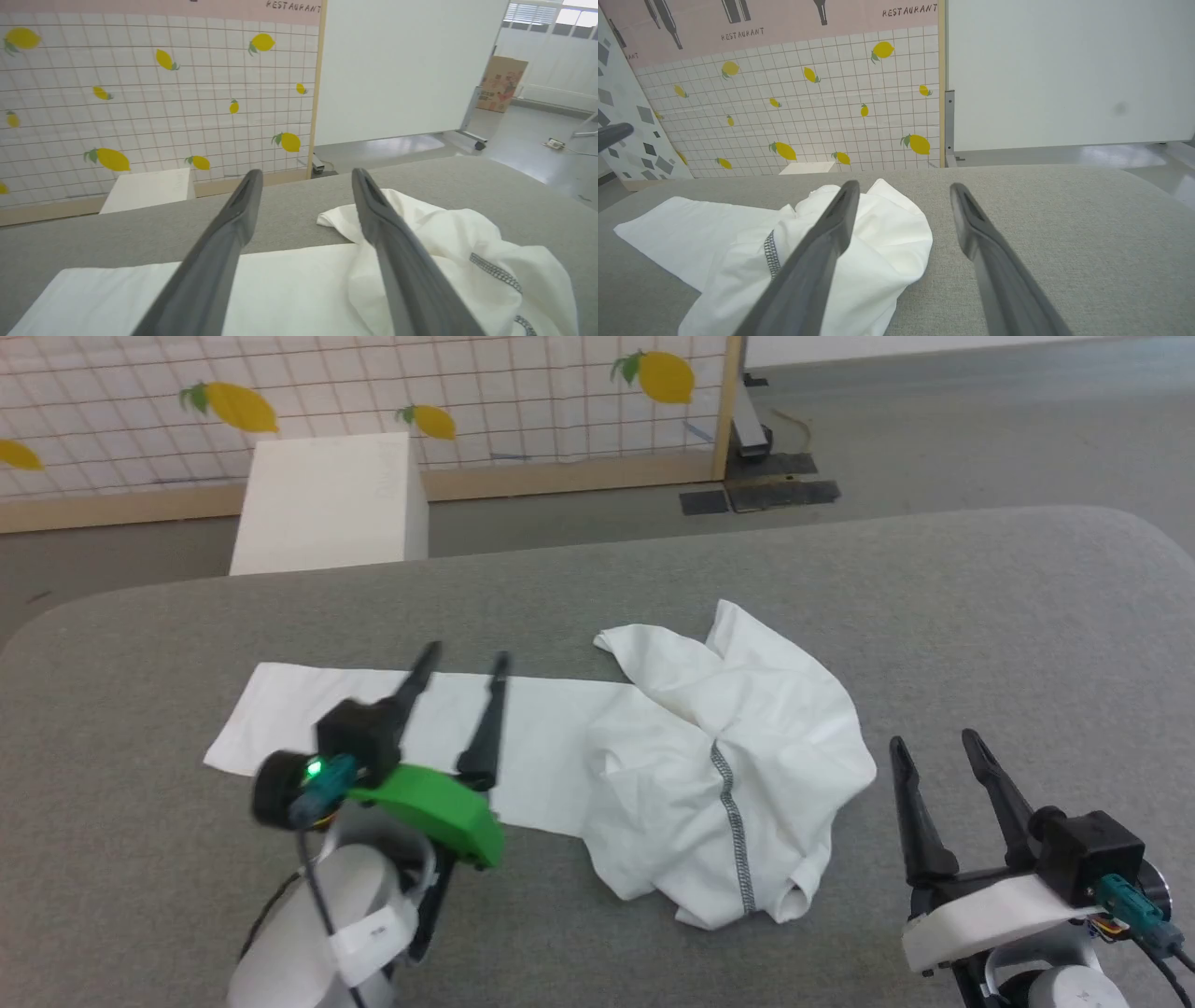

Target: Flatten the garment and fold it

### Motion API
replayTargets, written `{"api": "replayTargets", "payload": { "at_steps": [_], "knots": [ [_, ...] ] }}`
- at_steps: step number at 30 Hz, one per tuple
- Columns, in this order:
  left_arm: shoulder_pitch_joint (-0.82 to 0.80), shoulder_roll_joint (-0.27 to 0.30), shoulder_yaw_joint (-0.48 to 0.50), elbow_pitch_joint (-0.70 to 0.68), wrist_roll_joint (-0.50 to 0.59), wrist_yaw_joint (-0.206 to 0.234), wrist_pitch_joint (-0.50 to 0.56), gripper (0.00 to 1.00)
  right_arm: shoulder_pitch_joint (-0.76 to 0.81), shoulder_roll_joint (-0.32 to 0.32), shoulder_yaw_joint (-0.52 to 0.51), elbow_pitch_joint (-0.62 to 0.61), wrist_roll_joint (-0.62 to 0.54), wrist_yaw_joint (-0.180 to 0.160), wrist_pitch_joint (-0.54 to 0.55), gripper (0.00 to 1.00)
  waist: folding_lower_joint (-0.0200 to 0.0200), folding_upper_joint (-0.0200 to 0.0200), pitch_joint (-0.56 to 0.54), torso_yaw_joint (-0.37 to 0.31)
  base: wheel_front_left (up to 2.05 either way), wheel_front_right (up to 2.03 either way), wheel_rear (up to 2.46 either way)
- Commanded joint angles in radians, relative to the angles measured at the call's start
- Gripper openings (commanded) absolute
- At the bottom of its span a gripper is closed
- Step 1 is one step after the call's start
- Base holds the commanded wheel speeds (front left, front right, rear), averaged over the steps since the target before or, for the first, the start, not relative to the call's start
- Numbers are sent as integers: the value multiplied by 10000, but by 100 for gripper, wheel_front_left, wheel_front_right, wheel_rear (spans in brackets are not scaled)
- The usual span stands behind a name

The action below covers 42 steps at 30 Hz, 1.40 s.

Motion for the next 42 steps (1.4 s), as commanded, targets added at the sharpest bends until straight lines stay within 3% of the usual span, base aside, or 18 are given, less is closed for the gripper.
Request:
{"api": "replayTargets", "payload": {
  "at_steps": [1, 4, 9, 14, 23, 28, 29, 30, 31, 36, 42],
  "knots": [
    [352, 105, 256, -203, 143, 226, -104, 100, 91, 5, 78, -115, -103, -15, 57, 100, 0, 0, -172, 350, 0, 0, 0],
    [1063, 151, 1087, -895, 444, 637, -157, 100, 72, 5, 456, -310, -398, -15, 308, 100, 0, 0, -209, 549, 0, 0, 0],
    [2200, -31, 2153, -1722, 1027, 661, -163, 100, -322, -112, 2218, -451, -907, -15, 1445, 100, 0, 0, -106, 818, 0, 0, 0],
    [2808, -487, 2877, -2082, 1483, 433, -164, 100, -1184, -796, 4332, -45, -561, -15, 3891, 100, 0, 0, 262, 1154, 0, 0, 0],
    [2582, -1502, 3611, -2295, 2241, -346, -165, 100, -2817, -1293, 5978, 1326, -42, -15, 6705, 100, 0, 0, 1170, 2043, 0, 0, 0],
    [2430, -1826, 3908, -2254, 2529, -728, -165, 100, -3143, -1278, 6128, 2231, 147, -15, 7750, 100, 0, 0, 1495, 2369, 0, 0, 0],
    [2401, -1890, 3981, -2240, 2597, -800, -165, 100, -3154, -1223, 5998, 2456, 180, -15, 7993, 76, 0, 0, 1546, 2417, 0, 0, 0],
    [2390, -1929, 4028, -2236, 2635, -840, -165, 100, -3165, -1194, 5913, 2579, 149, -15, 8127, 32, 0, 0, 1567, 2437, 0, 0, 0],
    [2386, -1970, 4078, -2227, 2682, -886, -165, 100, -3170, -1167, 5862, 2698, 117, -15, 8269, 0, 0, 0, 1573, 2454, 0, 0, 0],
    [2456, -2079, 4296, -2147, 2803, -1056, -166, 100, -3149, -990, 5601, 2722, 125, -15, 8362, 0, 0, 0, 1445, 2332, 0, 0, 0],
    [2580, -2127, 4419, -2026, 2930, -1217, -166, 100, -3165, -632, 4680, 1639, 320, -15, 7206, 0, 0, 0, 1046, 1985, 0, 0, 0]
  ]
}}
